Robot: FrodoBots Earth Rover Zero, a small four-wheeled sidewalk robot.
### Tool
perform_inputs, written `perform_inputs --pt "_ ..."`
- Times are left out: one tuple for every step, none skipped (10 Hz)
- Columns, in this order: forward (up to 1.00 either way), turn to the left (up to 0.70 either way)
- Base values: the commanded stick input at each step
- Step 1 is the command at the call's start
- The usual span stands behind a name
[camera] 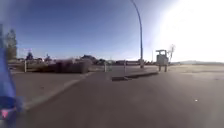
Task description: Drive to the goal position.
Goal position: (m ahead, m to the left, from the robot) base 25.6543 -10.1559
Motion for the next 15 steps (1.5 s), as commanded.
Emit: perform_inputs --pt "0.70 0.00" --pt "0.70 0.00" --pt "0.70 0.00" --pt "0.70 0.00" --pt "0.70 0.00" --pt "0.70 0.00" --pt "0.70 0.00" --pt "0.70 0.00" --pt "0.70 0.00" --pt "0.70 0.00" --pt "0.70 0.00" --pt "0.70 0.00" --pt "0.70 0.00" --pt "0.70 0.00" --pt "0.70 0.00"
